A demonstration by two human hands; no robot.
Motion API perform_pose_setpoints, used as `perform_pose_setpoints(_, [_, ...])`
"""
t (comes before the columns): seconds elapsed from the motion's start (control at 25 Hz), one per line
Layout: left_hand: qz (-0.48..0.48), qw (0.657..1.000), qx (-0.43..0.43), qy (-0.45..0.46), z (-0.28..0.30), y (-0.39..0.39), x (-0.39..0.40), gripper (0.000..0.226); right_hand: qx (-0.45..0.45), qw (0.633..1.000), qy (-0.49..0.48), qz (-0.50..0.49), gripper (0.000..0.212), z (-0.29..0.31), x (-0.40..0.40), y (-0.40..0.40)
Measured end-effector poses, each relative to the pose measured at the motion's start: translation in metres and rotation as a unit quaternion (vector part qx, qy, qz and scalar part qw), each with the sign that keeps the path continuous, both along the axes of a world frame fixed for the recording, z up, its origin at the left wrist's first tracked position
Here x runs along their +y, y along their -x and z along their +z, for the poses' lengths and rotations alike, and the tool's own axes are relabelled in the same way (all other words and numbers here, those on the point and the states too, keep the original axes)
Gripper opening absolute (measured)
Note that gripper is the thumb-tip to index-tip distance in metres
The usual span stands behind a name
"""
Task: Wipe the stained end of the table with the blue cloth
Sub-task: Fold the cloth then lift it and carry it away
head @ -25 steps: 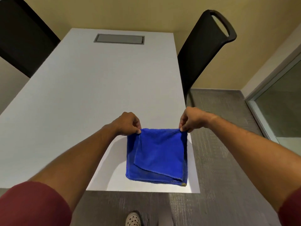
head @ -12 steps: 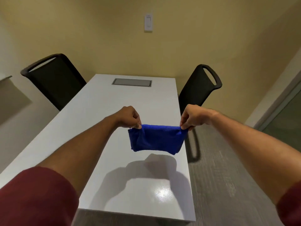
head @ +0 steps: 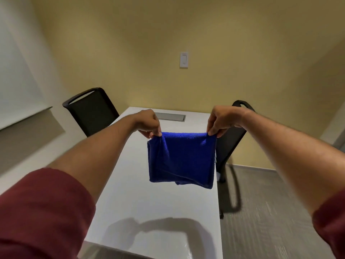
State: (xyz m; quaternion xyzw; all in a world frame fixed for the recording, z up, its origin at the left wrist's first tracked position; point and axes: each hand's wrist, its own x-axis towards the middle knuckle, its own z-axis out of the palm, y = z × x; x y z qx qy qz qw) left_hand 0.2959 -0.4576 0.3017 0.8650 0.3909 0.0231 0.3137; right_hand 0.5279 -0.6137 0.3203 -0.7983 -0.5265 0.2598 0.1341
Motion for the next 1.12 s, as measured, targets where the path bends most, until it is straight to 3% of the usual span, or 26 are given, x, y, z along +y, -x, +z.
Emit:
perform_pose_setpoints(0.56, [0.076,0.994,-0.035,-0.068,0.060,0.072,0.013,0.006,-0.046,0.997,-0.050,0.031,0.008,0.066,0.041,0.059])
perform_pose_setpoints(1.12, [0.089,0.992,-0.016,-0.087,0.020,0.257,0.132,0.008,-0.021,0.998,-0.049,0.043,0.010,0.017,0.174,0.238])
